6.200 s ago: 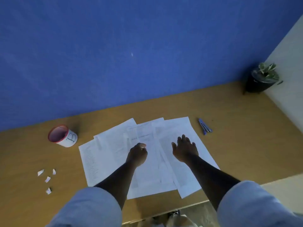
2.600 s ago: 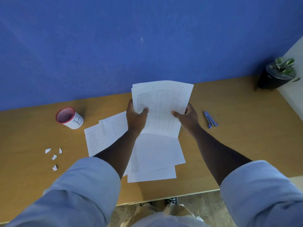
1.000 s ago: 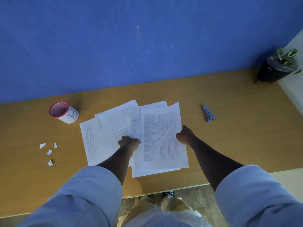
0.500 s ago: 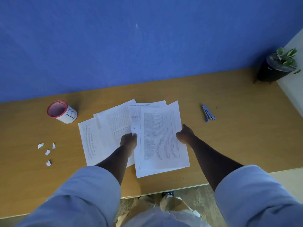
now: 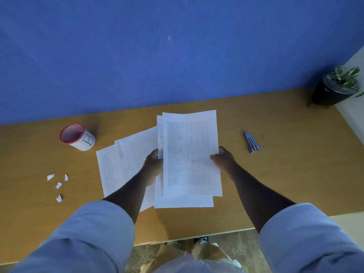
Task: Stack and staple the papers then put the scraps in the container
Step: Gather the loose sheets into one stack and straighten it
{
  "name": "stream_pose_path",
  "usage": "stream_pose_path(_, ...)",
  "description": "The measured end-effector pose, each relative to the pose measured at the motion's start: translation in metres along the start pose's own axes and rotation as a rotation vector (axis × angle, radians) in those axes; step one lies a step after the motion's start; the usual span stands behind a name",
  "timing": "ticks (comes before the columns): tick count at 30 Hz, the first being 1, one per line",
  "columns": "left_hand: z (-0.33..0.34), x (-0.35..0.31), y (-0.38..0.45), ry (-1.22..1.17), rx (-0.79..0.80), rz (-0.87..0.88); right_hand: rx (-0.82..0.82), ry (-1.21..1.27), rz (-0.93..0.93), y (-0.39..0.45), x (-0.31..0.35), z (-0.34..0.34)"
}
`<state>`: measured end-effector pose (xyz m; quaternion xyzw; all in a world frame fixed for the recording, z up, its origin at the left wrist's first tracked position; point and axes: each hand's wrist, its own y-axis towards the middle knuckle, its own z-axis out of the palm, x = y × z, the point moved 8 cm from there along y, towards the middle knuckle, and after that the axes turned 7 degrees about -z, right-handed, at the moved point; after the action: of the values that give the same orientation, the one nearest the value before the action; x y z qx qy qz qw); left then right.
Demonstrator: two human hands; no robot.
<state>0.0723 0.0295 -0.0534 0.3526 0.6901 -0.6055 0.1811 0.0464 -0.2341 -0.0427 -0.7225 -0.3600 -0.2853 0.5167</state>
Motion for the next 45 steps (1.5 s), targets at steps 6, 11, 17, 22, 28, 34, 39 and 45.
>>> stream_pose_path(6, -0.006, -0.007, 0.001, 0.003, 0.111, 0.019, -0.019, 0.177, 0.002, 0.008, -0.002, -0.001)
stream_pose_path(11, -0.004, -0.015, -0.001, -0.131, 0.139, -0.040, -0.065, 0.178, -0.036, 0.007, 0.007, -0.002)
stream_pose_path(17, -0.002, -0.041, -0.011, -0.285, 0.185, 0.073, -0.076, 0.324, -0.017, 0.009, 0.017, -0.001)
stream_pose_path(22, 0.003, -0.054, -0.012, -0.301, 0.289, 0.090, -0.052, 0.426, -0.033, 0.013, 0.031, -0.001)
stream_pose_path(28, -0.011, -0.073, -0.011, -0.095, 0.112, 0.157, -0.008, 0.395, -0.152, 0.015, 0.064, -0.002)
stream_pose_path(34, -0.021, -0.109, -0.013, -0.187, 0.011, 0.303, -0.032, 0.329, -0.333, 0.009, 0.112, -0.004)
stream_pose_path(39, -0.027, -0.139, -0.027, -0.259, -0.050, 0.414, -0.124, 0.326, -0.476, -0.003, 0.144, -0.010)
stream_pose_path(45, -0.028, -0.153, -0.040, -0.252, -0.064, 0.503, -0.188, 0.257, -0.457, -0.007, 0.146, -0.011)
